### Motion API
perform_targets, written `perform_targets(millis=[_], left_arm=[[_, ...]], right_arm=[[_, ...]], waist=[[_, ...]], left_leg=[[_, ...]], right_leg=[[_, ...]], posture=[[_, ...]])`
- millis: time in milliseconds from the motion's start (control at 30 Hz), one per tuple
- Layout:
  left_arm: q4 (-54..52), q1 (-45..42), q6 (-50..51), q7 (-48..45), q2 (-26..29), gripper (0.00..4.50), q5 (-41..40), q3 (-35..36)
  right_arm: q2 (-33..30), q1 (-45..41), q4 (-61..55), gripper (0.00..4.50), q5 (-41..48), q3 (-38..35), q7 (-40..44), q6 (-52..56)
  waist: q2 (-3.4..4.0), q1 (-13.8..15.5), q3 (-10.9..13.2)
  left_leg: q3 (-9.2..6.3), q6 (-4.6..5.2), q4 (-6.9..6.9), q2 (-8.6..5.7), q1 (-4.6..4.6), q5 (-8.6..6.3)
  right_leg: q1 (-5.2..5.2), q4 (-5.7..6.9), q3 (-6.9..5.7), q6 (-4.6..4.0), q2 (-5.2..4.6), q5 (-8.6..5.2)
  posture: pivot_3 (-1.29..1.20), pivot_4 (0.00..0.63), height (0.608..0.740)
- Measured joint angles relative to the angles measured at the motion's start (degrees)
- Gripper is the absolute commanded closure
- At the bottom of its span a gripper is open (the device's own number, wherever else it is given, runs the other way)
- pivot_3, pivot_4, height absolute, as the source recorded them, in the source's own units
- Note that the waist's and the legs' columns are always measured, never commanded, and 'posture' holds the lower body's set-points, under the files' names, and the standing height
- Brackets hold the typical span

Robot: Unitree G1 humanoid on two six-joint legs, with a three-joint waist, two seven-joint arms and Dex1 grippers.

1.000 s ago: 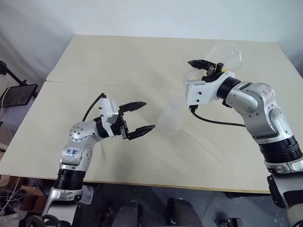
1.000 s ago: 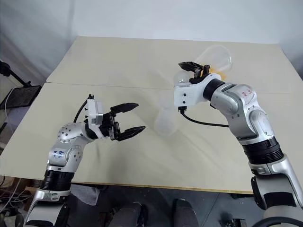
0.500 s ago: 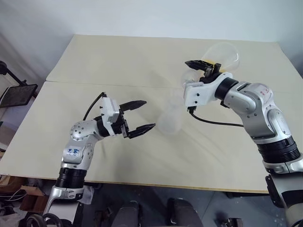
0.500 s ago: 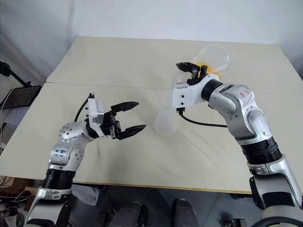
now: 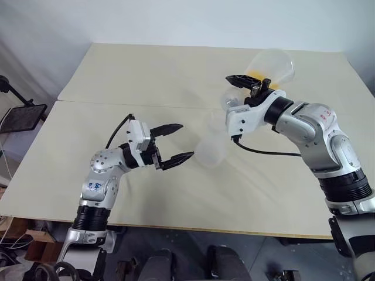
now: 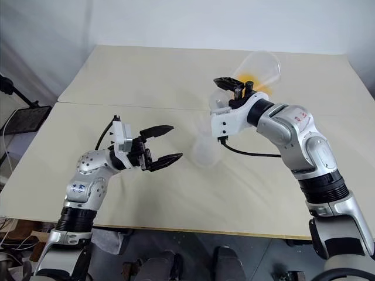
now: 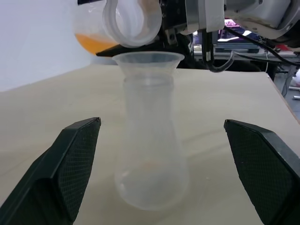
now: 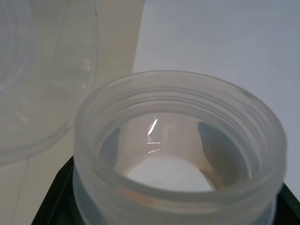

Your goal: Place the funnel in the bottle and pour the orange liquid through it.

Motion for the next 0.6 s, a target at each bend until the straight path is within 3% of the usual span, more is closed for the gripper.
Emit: perform_targets(millis=[600], left_arm=[[0.18,-0.24,-0.08,-0.43,-0.44,0.0,0.12,-0.28]], right_arm=[[-1.41,0.01,0.69,1.99,-2.39,0.0,-3.11,-3.7]], waist=[[0.0,-0.06,0.0]], left_leg=[[0.0,0.0,0.02,0.0,0.0,0.0]], right_leg=[[0.0,0.02,0.02,0.0,0.0,0.0]], posture=[[0.0,0.15,0.74]])
